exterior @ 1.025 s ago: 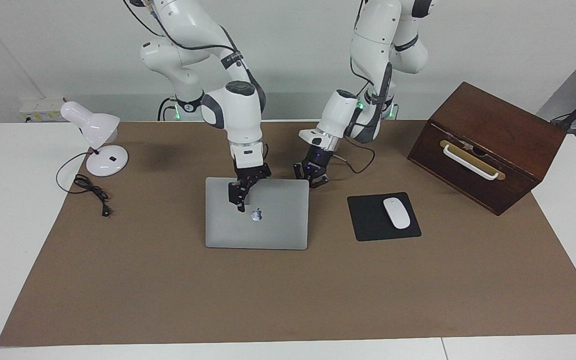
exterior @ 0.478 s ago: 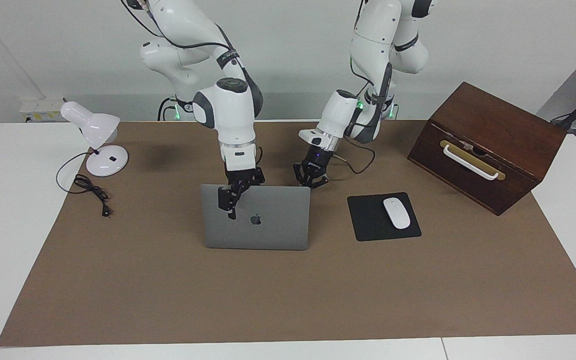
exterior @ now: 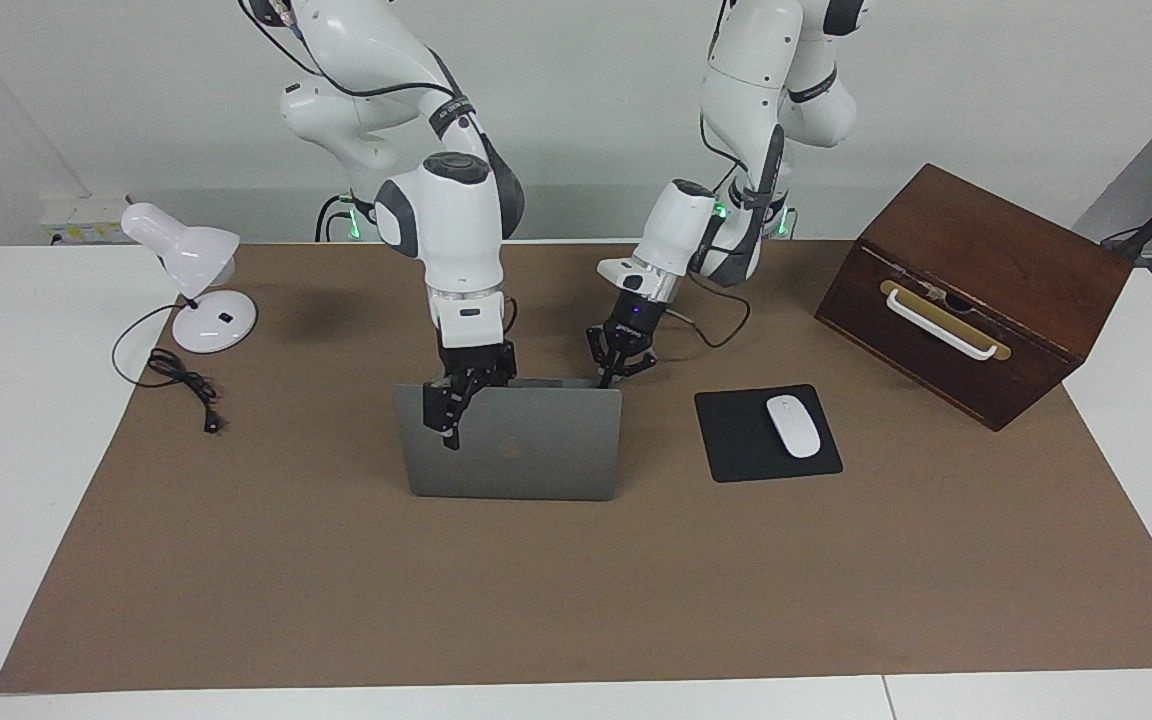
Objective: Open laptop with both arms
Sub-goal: 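Lift the laptop lid upward and away with the right gripper, then push the raised lid farther open with the right gripper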
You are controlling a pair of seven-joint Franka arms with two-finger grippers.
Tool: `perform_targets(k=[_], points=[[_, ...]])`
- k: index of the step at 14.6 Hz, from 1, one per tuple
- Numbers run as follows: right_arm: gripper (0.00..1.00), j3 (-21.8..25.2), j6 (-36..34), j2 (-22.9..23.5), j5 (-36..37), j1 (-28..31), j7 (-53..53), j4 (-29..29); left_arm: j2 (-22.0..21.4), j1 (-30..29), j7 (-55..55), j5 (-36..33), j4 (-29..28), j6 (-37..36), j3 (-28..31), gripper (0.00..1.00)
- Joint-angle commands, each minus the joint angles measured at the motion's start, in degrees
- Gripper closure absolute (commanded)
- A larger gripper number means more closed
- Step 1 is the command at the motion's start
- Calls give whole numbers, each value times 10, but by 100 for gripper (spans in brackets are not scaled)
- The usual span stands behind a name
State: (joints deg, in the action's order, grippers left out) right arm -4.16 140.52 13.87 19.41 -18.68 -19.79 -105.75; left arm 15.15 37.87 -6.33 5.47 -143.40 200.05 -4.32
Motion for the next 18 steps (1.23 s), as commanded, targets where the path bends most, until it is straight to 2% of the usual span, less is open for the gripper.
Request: perform_targets(k=[1,13,18], points=[[0,-5,-4,19,8,9,-12,27,37,-3,13,2,14,8,4,100],[0,-5,-1,54,7,36,-57,88,37,-2,13,2,14,8,4,100],[0,-5,2,54,6,34,-54,89,37,-3,13,2,14,8,4,100]])
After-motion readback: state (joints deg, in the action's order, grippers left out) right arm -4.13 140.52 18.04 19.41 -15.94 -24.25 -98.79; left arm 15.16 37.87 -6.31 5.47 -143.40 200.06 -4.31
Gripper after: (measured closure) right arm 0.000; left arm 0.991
